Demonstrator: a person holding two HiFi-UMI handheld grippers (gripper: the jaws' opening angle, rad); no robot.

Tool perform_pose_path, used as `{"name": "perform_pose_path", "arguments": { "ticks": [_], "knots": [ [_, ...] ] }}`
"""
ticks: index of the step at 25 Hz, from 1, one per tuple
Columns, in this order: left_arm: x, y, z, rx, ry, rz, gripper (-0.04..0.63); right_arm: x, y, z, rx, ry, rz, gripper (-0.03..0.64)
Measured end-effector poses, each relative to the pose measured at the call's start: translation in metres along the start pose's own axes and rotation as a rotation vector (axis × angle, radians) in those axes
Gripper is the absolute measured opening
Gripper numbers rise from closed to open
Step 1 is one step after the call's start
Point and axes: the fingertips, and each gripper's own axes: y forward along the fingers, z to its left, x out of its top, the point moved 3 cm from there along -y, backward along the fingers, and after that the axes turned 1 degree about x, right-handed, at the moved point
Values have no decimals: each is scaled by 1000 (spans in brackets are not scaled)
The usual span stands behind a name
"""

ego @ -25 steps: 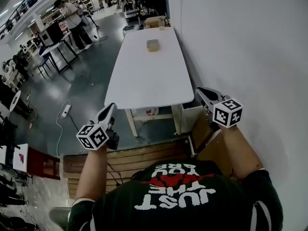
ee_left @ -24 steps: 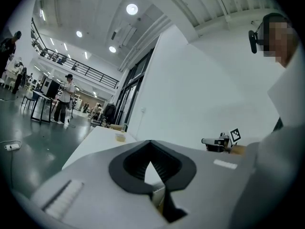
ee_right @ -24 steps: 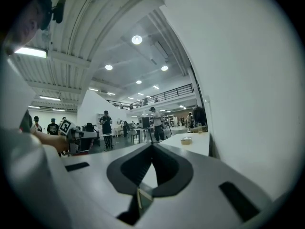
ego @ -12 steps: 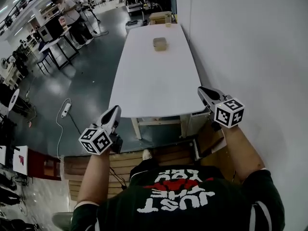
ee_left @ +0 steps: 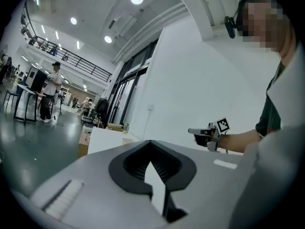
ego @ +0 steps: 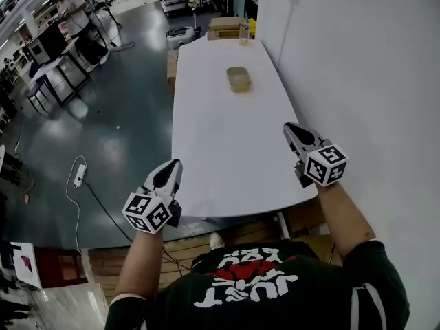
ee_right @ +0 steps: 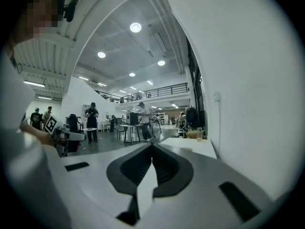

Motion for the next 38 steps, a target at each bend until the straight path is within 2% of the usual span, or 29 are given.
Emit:
{"name": "perform_pose_path", "arguments": {
  "ticks": [2, 6, 11, 16, 21, 26, 30, 33, 36, 38],
  "knots": [
    [10, 12, 22, -22, 4, 16, -2, 13, 24, 0, -29, 3, -7, 0],
    [24, 37, 49, -56, -40, 39, -2, 28, 57, -2, -51, -2, 19, 0],
    [38, 68, 58, -83, -48, 55, -2, 44, 74, -21, -64, 0, 23, 0],
    [42, 97, 53, -63, -45, 34, -2, 38, 77, -54, -43, 9, 28, 0],
    [37, 150, 60, -3, -12, 51, -2, 20, 112, -116, -12, 33, 70, 0],
    [29, 232, 90, 47, 14, 60, -2, -4, 183, -193, 20, 34, 138, 2],
    [13, 295, 120, 59, 27, 74, -2, -43, 241, -247, 16, 77, 190, 2],
    [-9, 339, 142, 49, 32, 94, -2, -73, 283, -280, 17, 129, 231, 12],
    [-30, 371, 162, 37, 21, 119, -2, -98, 318, -302, 39, 223, 266, 89],
    [-40, 384, 172, 27, 18, 128, -2, -112, 333, -313, 46, 306, 279, 106]
  ]
}}
